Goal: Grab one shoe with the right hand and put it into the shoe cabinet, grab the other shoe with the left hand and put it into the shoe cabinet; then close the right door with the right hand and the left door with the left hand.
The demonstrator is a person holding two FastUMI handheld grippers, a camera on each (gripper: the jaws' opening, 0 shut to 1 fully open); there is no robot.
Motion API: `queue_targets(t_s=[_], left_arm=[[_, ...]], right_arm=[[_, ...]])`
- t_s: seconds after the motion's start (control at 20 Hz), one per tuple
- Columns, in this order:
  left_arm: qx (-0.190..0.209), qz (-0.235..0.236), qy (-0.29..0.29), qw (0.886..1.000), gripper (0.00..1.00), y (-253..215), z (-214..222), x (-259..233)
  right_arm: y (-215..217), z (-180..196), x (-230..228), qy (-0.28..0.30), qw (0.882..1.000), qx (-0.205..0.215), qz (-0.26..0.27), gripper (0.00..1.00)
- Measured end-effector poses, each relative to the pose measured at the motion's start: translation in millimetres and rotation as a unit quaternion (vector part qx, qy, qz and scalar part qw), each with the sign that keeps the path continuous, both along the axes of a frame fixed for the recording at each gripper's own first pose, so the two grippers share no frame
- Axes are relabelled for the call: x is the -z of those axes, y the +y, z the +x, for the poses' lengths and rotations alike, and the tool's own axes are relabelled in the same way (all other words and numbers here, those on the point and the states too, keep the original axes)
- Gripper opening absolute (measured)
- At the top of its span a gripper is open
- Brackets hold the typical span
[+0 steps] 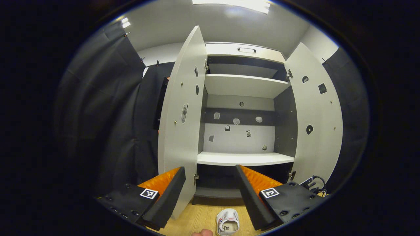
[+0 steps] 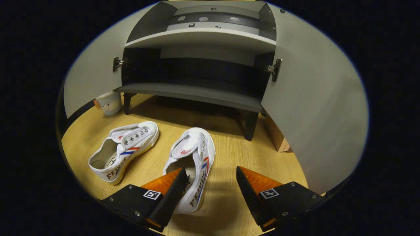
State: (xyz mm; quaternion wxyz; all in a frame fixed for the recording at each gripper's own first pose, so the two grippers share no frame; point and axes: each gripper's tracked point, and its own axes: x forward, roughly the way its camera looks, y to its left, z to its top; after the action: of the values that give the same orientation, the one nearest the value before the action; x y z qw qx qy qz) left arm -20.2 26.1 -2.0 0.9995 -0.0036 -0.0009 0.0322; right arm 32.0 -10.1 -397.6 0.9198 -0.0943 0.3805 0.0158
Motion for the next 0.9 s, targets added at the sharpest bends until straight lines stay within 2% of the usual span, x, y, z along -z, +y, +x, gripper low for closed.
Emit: queue_targets(t_s=[0.2, 0.3, 0.35, 0.4, 0.45, 0.5, 0.55, 0.6, 0.65, 0.9], left_arm=[[-0.006, 0.006, 0.006, 1.0, 0.98, 6, -1, 3], [-0.009, 0.01, 0.008, 1.0, 0.98, 9, -2, 3], [-0.011, 0.011, 0.008, 1.0, 0.98, 11, -1, 3], [-0.012, 0.011, 0.009, 1.0, 0.98, 12, -1, 3], [-0.013, 0.013, 0.011, 1.0, 0.98, 12, -1, 4], [-0.014, 0.015, 0.012, 1.0, 0.98, 13, -2, 4], [-0.016, 0.016, 0.012, 1.0, 0.98, 14, -2, 4], [-0.017, 0.017, 0.012, 1.0, 0.98, 14, -2, 5], [-0.017, 0.017, 0.012, 1.0, 0.98, 14, -2, 5], [-0.014, 0.013, 0.01, 1.0, 0.98, 13, -1, 5]], right_arm=[[-1, 24, 17, 0.012, 1.0, 0.011, 0.024, 0.85], [2, 32, 24, 0.017, 0.999, 0.021, 0.035, 0.77], [1, 36, 29, 0.017, 0.999, 0.02, 0.034, 0.68], [6, 39, 29, 0.016, 0.999, 0.017, 0.038, 0.64], [10, 41, 32, 0.019, 0.999, 0.013, 0.043, 0.5], [10, 42, 33, 0.019, 0.999, 0.015, 0.034, 0.47], [2, 47, 32, 0.012, 1.0, 0.019, 0.011, 0.31], [-4, 46, 34, 0.014, 1.0, 0.02, -0.01, 0.23], [-2, 45, 34, 0.013, 1.0, 0.017, -0.014, 0.04], [-2, 39, 22, 0.008, 1.0, 0.013, -0.004, 0.01]])
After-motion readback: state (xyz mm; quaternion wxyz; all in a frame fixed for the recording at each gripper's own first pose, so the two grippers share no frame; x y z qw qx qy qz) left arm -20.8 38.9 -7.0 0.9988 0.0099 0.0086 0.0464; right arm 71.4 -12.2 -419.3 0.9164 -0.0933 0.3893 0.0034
